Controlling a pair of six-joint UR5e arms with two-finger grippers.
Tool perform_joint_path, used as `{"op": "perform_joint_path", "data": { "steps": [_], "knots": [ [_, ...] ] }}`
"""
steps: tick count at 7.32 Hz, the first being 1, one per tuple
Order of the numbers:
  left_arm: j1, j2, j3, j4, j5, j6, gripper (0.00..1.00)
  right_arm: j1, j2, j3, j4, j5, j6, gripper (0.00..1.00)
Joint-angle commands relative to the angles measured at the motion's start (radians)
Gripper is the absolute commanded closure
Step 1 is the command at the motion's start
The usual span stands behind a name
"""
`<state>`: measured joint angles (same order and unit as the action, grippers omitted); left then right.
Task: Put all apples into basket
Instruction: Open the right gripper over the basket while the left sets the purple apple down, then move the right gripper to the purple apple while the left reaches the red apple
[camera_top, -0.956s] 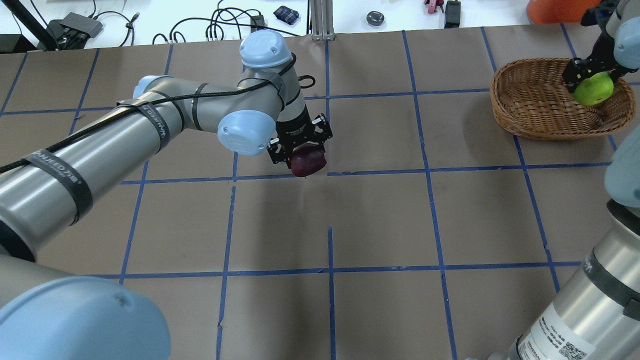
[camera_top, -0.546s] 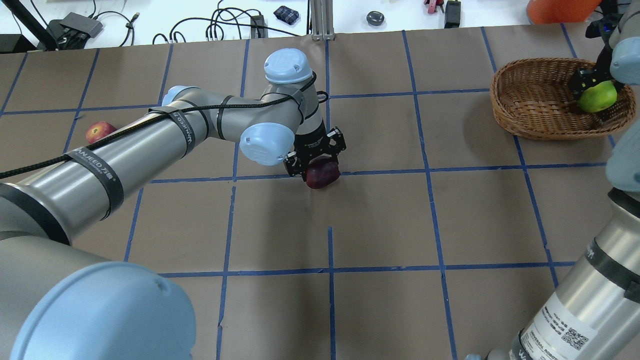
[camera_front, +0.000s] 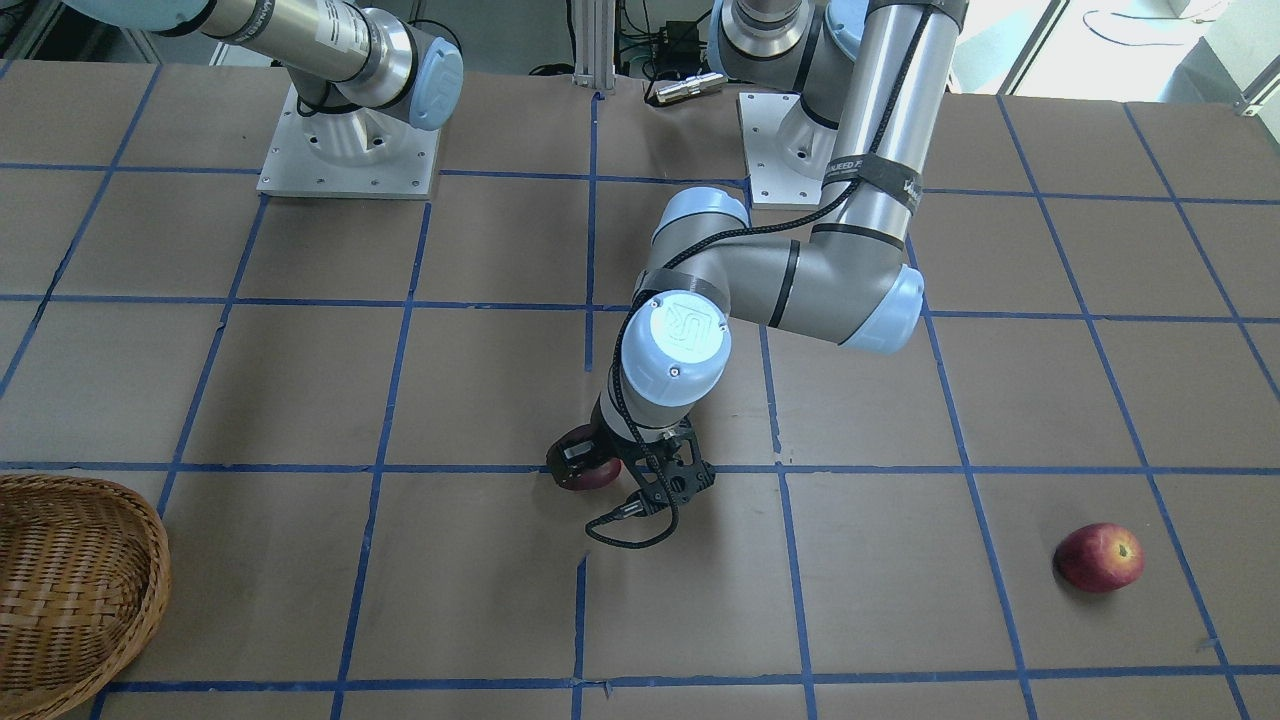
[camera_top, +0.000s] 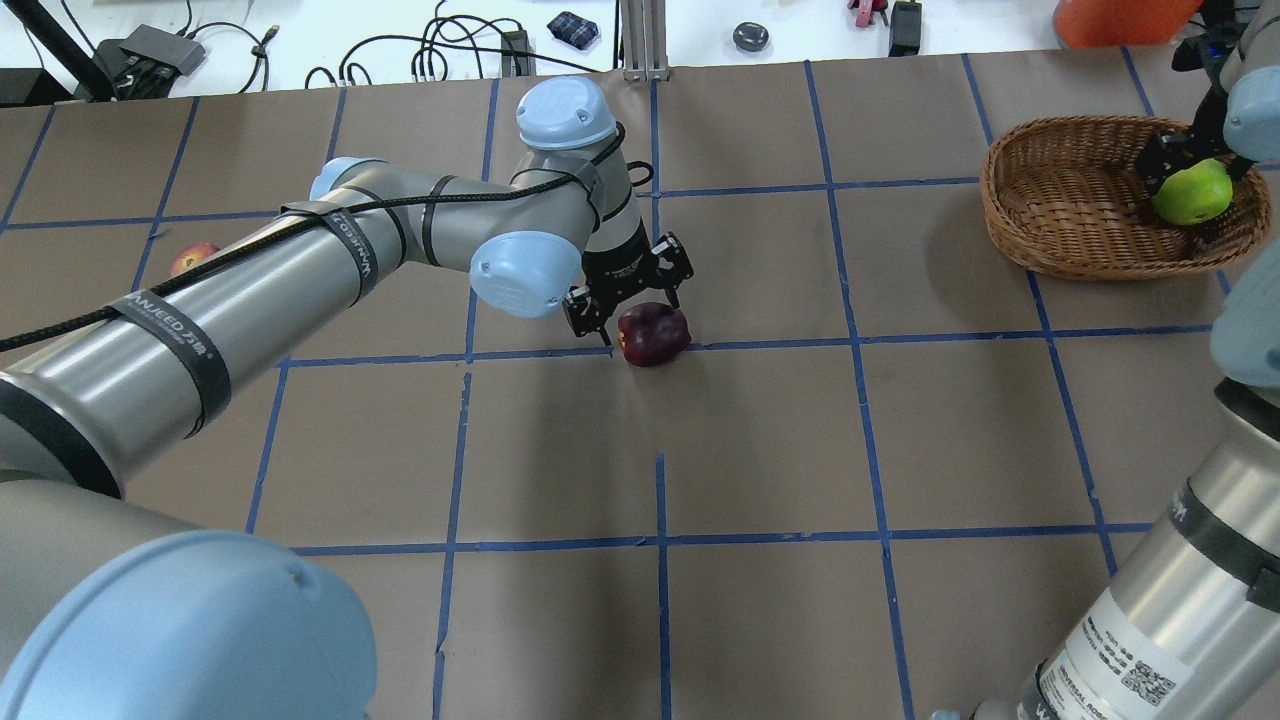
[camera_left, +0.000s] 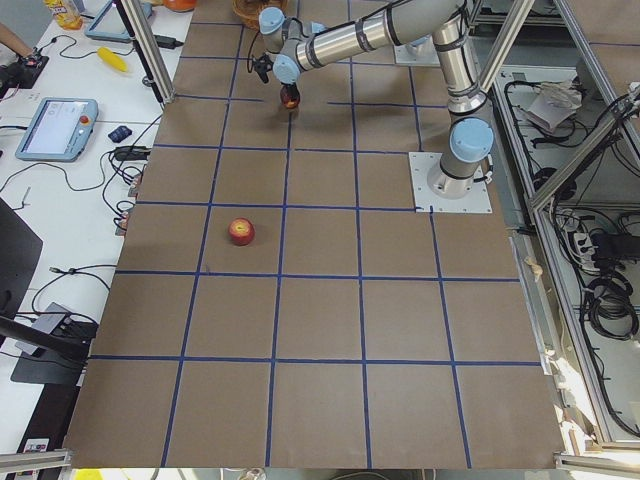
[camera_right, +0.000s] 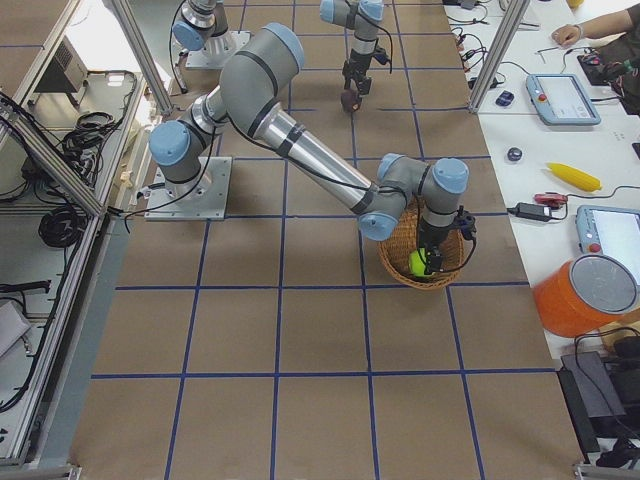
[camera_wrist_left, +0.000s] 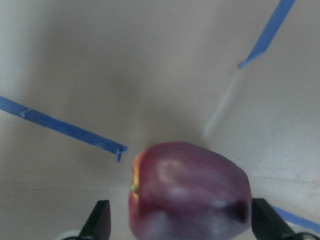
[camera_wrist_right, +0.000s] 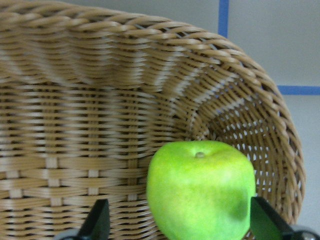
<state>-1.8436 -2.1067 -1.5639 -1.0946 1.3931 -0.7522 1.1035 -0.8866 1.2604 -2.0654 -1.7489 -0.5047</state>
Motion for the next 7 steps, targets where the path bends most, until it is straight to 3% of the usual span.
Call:
{"op": "perform_joint_path", "data": {
  "steps": [1, 3, 4, 7],
  "knots": [
    [0.041, 0.023, 0.03, -0.039, 0.003, 0.058, 0.0, 0.094, -0.078, -0.001, 0.115, 0.008, 0.066, 0.0],
    [0.157, 0.065, 0.1, -0.236, 0.012, 0.315, 0.0, 0.221, -0.132, 0.005, 0.201, 0.009, 0.157, 0.0],
    [0.226, 0.083, 0.129, -0.298, 0.064, 0.461, 0.0, 0.311, -0.158, 0.01, 0.268, 0.034, 0.257, 0.0],
    [0.438, 0.097, 0.17, -0.352, 0.151, 0.886, 0.0, 0.562, -0.175, 0.046, 0.327, 0.189, 0.513, 0.0]
  ]
}}
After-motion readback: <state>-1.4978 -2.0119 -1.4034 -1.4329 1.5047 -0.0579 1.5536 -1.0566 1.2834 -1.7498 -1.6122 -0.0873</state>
